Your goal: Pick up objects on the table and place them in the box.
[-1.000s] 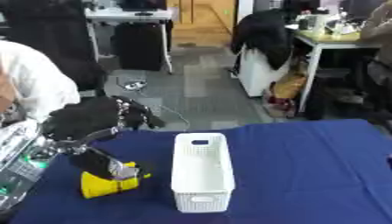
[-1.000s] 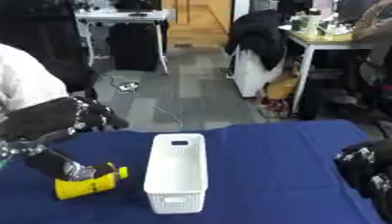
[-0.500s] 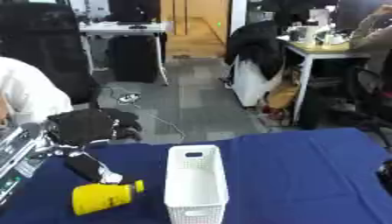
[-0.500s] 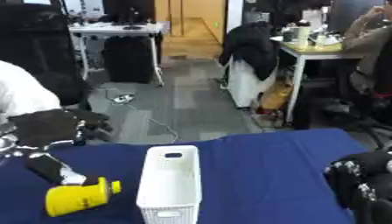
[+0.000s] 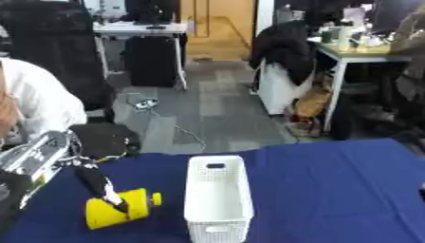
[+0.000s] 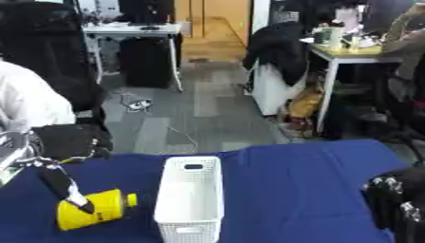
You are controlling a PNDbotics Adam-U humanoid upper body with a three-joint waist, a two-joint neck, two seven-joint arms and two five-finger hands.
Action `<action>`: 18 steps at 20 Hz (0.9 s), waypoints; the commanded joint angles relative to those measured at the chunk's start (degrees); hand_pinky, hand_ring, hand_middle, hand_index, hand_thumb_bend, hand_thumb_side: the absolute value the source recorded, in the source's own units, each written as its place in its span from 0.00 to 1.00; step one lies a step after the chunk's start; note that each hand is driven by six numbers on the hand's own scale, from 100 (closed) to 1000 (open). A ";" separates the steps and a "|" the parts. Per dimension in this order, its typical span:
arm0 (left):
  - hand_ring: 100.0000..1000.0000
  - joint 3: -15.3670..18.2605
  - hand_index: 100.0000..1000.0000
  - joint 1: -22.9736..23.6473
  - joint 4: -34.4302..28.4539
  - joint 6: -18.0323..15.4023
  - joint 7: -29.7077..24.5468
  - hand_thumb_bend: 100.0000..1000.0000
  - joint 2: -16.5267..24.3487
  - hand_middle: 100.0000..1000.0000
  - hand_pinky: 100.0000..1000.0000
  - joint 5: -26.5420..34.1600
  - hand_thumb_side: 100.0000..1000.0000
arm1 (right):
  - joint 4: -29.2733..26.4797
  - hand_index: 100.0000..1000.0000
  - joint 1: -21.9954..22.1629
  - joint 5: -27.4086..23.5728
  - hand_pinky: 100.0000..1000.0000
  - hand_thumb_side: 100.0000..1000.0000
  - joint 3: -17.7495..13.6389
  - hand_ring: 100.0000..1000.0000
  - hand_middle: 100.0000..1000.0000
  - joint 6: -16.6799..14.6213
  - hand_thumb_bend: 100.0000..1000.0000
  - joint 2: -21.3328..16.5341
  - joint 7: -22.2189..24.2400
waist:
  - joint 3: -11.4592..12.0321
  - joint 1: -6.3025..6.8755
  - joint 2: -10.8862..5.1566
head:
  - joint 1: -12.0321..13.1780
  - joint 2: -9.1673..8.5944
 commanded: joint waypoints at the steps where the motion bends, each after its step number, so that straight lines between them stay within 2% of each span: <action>1: 1.00 0.25 0.87 -2.24 2.37 -0.20 -0.96 0.92 0.40 0.88 0.98 -3.69 1.00 | -0.89 0.13 -0.39 -0.30 0.01 0.81 -0.21 0.13 0.12 0.04 0.00 -0.76 0.30 | -0.05 0.11 -0.76 | 0.32 -0.19; 5: 1.00 0.53 0.88 -3.49 5.75 -0.46 -4.91 0.93 -0.54 0.88 1.00 -6.35 1.00 | -0.89 0.13 -0.43 -0.42 0.01 0.81 -0.20 0.13 0.12 0.14 0.00 -0.72 0.50 | -0.11 0.10 -0.76 | 0.08 -0.38; 7: 1.00 1.07 0.88 -4.01 8.13 -0.86 -8.19 0.80 -1.21 0.88 0.97 -6.21 1.00 | -0.89 0.14 -0.45 -0.45 0.01 0.81 -0.19 0.13 0.12 0.18 0.00 -0.68 0.62 | -0.17 0.05 -0.73 | 0.24 -0.39; 10: 0.99 2.24 0.88 -5.21 12.21 -1.20 -15.14 0.83 -2.32 0.86 0.97 -3.71 1.00 | -0.89 0.15 -0.40 -0.41 0.01 0.81 -0.20 0.13 0.12 0.25 0.00 -0.59 0.77 | -0.20 -0.05 -0.66 | 0.83 -0.41; 13: 0.97 2.71 0.88 -6.25 13.89 0.02 -20.36 0.87 -2.99 0.84 0.96 -3.19 1.00 | -0.89 0.15 -0.40 -0.45 0.01 0.81 -0.06 0.13 0.12 0.25 0.00 -0.56 0.96 | -0.23 -0.08 -0.61 | 1.17 -0.31; 18: 0.95 2.91 0.87 -7.15 15.42 2.02 -23.29 0.91 -4.01 0.83 0.96 -5.20 1.00 | -0.89 0.15 -0.48 -0.59 0.01 0.81 -0.06 0.13 0.12 0.27 0.00 -0.47 1.10 | -0.36 -0.11 -0.61 | 1.25 -0.33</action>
